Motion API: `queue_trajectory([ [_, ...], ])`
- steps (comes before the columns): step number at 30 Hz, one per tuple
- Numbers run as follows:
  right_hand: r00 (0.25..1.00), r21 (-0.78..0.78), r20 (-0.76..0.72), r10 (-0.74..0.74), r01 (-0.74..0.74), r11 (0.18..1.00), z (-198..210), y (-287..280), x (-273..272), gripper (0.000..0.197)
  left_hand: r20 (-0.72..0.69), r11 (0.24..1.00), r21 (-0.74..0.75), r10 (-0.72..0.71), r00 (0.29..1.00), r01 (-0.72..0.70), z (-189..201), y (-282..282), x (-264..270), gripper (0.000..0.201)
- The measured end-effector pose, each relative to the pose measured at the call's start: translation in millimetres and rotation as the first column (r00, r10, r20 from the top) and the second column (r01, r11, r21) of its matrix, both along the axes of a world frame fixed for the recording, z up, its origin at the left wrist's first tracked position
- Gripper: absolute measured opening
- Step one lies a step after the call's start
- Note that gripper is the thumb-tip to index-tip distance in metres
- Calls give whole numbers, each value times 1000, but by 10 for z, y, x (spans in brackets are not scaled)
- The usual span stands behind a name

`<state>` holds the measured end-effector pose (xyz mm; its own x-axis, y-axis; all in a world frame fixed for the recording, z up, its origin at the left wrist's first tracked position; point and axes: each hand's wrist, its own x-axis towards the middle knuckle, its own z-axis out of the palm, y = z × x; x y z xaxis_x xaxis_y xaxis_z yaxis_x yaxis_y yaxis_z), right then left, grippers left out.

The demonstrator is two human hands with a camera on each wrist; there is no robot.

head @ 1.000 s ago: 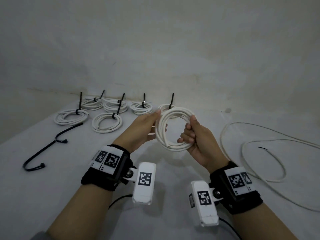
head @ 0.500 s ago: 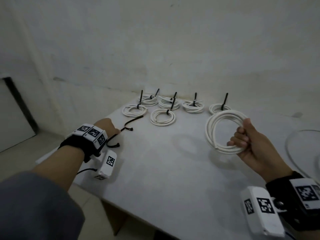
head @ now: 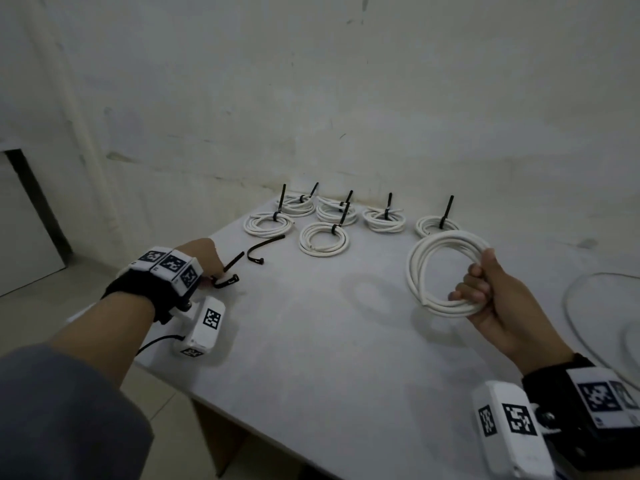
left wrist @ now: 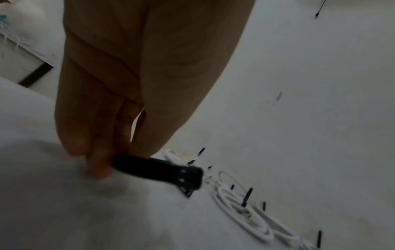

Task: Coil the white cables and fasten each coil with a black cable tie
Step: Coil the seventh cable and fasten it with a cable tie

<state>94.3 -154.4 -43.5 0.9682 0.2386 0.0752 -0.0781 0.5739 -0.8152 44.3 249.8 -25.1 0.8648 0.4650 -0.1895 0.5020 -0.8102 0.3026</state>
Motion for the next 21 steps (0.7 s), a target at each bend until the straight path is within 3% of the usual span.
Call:
queue_trajectory([
  [2, 1000, -3, 7, -4, 4, 1000, 4, 5, 0, 41, 168, 974, -224, -4, 986, 42, 130, -213, 4, 11],
  [5, 999, 9, 9, -35, 35, 999, 4, -1, -6, 35, 403, 789, -558, -15, 915, 259, 356, -881, -11, 11],
  [8, 995, 24, 20, -101, 100, 995, 14, -32, -9, 30, 458, 562, -693, -142, 878, 452, 464, -1638, -82, 9],
  [10, 988, 21, 40, -148, 148, 989, 25, -68, -2, 31, 460, 476, -716, -229, 858, 511, 446, -2021, -111, 10],
  [14, 959, -23, 114, -258, 262, 965, 42, -152, 19, 33, 443, 416, -759, -236, 865, 502, 291, -2489, -70, 12],
  [21, 941, -84, 203, -272, 294, 952, 53, -218, 28, 33, 523, 341, -800, -8, 853, 493, 223, -2773, 54, 7],
])
